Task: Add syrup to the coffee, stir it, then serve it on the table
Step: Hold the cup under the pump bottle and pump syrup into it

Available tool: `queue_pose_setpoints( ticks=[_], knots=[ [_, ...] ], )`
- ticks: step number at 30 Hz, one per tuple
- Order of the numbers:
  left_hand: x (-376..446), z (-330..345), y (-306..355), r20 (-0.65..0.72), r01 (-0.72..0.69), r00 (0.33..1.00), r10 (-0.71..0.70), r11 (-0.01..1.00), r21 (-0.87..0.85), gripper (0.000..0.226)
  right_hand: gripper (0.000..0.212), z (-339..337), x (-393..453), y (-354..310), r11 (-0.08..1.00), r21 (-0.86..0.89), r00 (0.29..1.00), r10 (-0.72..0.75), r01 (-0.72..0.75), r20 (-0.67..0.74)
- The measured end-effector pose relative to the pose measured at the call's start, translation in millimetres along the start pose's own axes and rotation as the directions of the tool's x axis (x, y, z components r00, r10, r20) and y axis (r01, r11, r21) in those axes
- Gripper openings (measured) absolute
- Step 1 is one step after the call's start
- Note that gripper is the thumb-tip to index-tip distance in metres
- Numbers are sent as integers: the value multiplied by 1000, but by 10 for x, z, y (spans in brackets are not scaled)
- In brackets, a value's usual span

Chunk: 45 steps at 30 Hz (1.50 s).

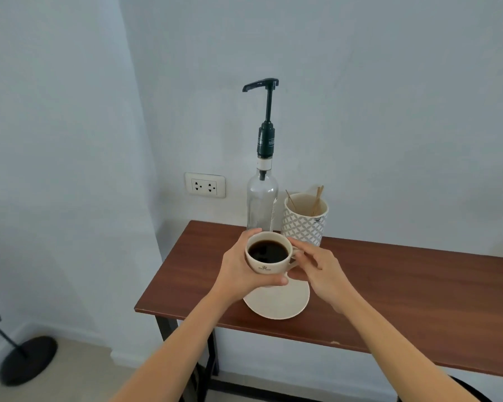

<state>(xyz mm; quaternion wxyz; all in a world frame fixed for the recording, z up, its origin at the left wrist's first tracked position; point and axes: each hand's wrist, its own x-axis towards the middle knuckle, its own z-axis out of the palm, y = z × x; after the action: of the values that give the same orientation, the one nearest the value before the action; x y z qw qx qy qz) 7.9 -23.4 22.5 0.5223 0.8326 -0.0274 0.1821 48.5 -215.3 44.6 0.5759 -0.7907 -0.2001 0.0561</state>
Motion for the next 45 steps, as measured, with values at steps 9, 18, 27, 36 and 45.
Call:
queue_pose_setpoints(
  ticks=[9,18,27,36,45],
  knots=[
    [396,-538,321,-57,-21,998,21,1000,5,91,30,13,443,-682,994,-36,995,-100,101,15],
    [1050,-1075,678,-83,-73,994,69,996,-45,103,37,-67,1427,-1639,952,-41,900,-300,303,-315],
    [1502,-1270,925,-108,-79,991,74,996,-46,108,37,39,1939,-2094,935,69,911,-320,348,-259],
    [1705,-1285,1070,-146,-78,987,68,995,-61,104,22,18,2032,-2105,897,258,920,-293,358,-259],
    [1704,-1277,1087,-168,-60,984,52,997,-46,105,17,36,2085,-2064,841,355,909,-335,408,-250]
  ],
)
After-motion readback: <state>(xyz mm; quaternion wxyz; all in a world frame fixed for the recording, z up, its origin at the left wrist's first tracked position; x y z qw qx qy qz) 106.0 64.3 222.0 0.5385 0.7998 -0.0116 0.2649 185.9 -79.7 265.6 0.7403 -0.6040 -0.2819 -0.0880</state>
